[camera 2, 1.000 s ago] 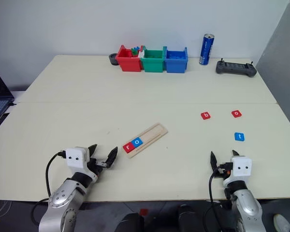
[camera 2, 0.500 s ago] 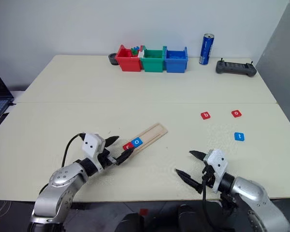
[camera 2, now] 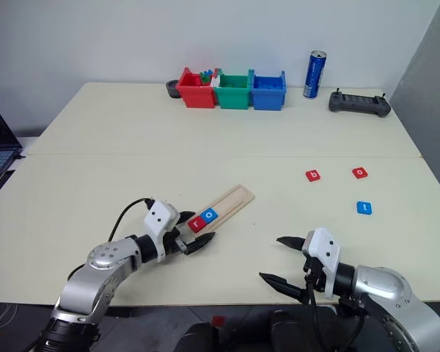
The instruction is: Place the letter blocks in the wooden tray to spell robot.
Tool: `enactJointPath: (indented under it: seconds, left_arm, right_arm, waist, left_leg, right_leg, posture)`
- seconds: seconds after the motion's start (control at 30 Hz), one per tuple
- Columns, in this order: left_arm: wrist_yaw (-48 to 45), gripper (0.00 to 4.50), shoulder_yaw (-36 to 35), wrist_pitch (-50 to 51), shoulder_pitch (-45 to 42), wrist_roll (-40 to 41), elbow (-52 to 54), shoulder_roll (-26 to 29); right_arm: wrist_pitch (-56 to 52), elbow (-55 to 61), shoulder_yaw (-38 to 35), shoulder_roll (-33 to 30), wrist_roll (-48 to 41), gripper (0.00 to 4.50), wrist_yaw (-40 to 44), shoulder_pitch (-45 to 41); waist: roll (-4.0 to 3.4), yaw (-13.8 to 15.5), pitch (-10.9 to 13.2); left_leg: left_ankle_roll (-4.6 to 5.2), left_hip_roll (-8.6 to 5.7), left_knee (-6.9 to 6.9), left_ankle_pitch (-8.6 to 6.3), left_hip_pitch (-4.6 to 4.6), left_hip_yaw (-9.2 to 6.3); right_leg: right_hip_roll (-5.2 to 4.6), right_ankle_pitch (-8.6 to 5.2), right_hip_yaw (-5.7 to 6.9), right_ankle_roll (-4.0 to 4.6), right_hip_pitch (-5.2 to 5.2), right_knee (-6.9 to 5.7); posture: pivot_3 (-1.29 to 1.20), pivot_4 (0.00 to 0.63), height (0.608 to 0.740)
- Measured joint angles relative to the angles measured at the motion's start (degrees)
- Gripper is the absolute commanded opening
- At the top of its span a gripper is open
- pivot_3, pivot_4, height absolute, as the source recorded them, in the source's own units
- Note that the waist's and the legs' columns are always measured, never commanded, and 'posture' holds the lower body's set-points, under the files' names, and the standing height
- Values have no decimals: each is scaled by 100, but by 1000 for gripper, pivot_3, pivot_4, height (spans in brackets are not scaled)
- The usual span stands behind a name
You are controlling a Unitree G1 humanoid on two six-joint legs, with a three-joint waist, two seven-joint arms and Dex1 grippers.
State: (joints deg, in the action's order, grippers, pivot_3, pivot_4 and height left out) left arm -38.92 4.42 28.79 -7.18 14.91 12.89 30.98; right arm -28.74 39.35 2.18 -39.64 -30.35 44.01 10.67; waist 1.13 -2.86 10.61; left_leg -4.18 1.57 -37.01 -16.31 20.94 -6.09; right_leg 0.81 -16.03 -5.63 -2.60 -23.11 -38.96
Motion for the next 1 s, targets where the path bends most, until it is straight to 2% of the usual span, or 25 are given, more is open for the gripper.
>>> enactJointPath:
  seconds: [0.37,0.53,0.87,1.0]
  left_arm:
    - [-125,4500,357,840,-507,-109,136,289]
    - [-132,3415,378,1081,-658,-110,127,293]
    - [-413,3385,396,888,-709,-113,-16,458]
    - [-1400,3385,696,114,-754,-147,-193,982]
  right_arm:
    - [88,59,0,-4,0,4456,120,114]
    - [87,60,1,-98,-2,4500,236,19]
    - [67,60,12,-222,-7,4500,370,-371]
    - [-129,74,-336,-567,-186,4500,468,-352]
  waist:
    - [0,11,-1]
    - [0,14,-2]
    - [0,22,-2]
    - [0,35,-1]
  left_leg:
    - [0,-1,-2,0,-2,-1]
    - [0,-2,-3,0,-2,-1]
    - [0,-1,-2,0,-3,-2]
    - [0,-2,-1,0,-1,0]
  right_leg:
    - [-1,0,1,0,3,-1]
    - [-1,0,1,0,4,-1]
    - [0,0,2,0,4,-1]
    - [-2,0,1,1,3,1]
  posture:
    - [0,150,740]
    - [0,150,740]
    - [0,150,740]
    - [0,150,740]
